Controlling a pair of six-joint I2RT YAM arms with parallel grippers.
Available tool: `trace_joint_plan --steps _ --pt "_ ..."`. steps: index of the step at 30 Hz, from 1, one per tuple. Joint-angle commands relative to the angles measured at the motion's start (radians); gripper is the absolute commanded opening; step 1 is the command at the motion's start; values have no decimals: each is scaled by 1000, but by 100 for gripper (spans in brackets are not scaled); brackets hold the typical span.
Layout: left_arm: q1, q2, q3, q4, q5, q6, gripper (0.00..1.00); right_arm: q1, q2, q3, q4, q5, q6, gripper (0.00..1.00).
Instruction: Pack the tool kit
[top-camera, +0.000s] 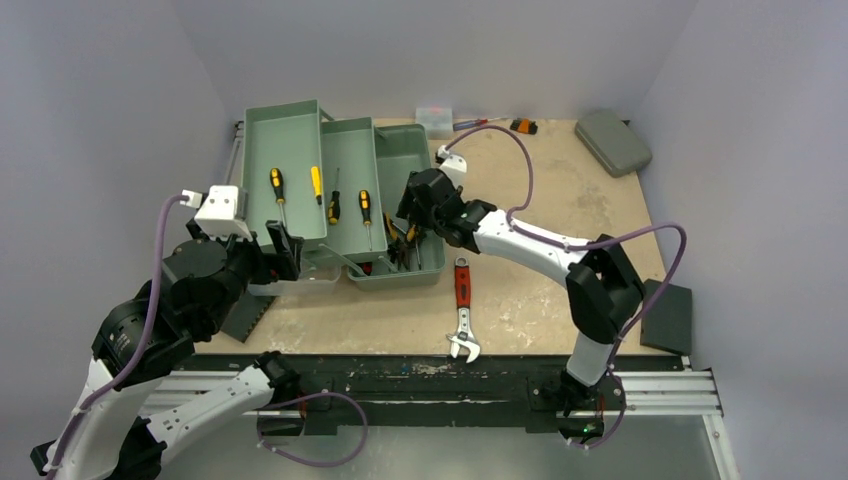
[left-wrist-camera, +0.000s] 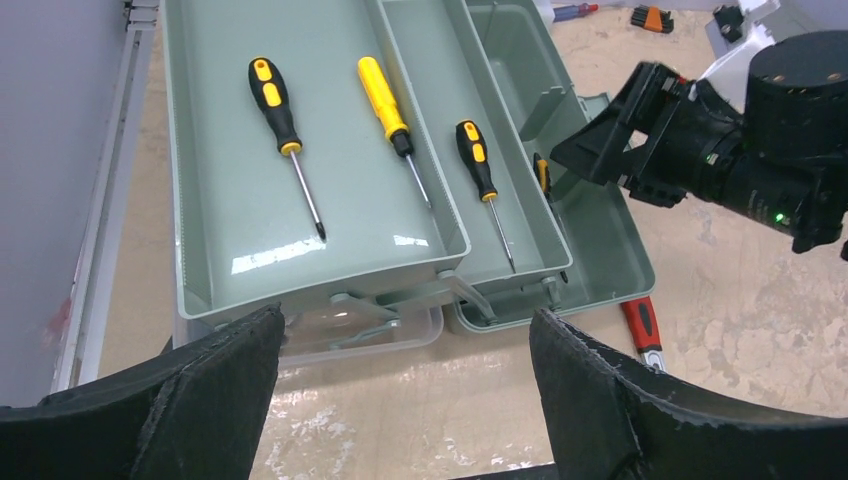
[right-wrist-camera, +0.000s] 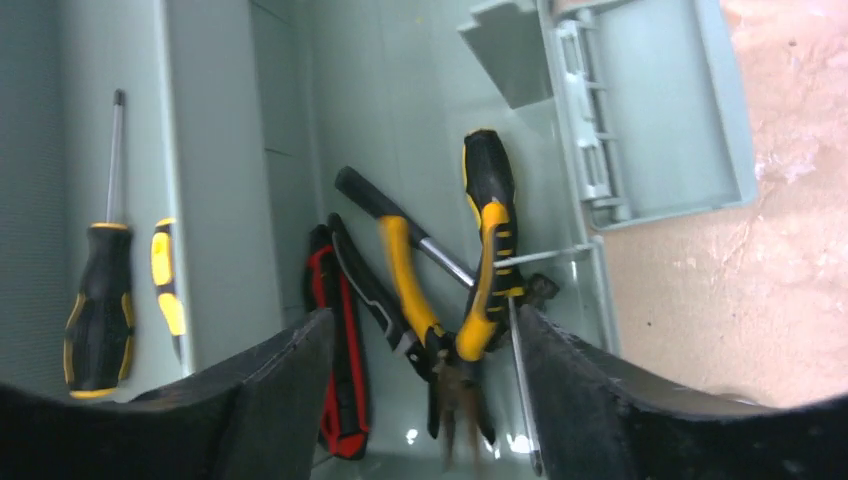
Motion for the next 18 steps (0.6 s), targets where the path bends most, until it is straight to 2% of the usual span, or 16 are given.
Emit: trace_joint_plan --steps 1,6,8,11,14,18 --pt "1 1 14 0 -14 13 90 2 -76 70 -8 -17 -145 79" --pt "0 14 6 9 10 13 90 -1 -209 -49 105 -111 -322 85" --pt "0 18 4 9 13 15 90 -3 -212 -9 29 -102 -365 86" --pt "0 15 0 3 -9 17 90 -15 -146 124 -184 -101 -423 85" --pt "0 -5 -6 -6 -61 28 90 -33 -59 229 -371 -114 -453 80" --pt "1 -32 -8 -34 -139 32 90 -68 -27 231 -419 -154 -463 76"
